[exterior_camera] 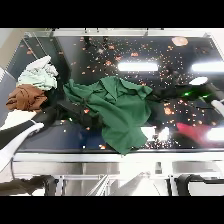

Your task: Fold the shirts.

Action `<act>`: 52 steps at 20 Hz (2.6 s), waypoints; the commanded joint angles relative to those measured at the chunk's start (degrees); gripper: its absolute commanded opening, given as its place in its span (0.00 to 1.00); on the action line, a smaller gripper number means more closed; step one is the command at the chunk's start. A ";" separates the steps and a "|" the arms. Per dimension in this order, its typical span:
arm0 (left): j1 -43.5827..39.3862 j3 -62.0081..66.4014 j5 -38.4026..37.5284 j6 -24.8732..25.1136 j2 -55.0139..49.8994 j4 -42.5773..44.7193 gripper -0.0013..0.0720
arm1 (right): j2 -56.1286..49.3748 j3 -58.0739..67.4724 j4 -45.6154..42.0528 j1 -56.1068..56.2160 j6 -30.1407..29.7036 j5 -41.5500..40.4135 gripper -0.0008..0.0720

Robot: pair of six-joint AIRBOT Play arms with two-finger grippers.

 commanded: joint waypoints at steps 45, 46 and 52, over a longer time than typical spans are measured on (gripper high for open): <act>32.24 44.50 22.82 0.37 3.10 -0.22 0.05 | 27.56 -2.84 14.73 -23.87 -12.26 -4.87 0.04; 32.46 44.11 21.05 0.74 -1.75 -0.24 0.05 | 23.52 -5.14 14.58 -23.06 -13.88 -8.81 0.04; 33.03 53.46 17.55 1.29 -26.73 -4.50 0.05 | -2.40 -3.02 37.00 -17.77 -33.29 -16.26 0.04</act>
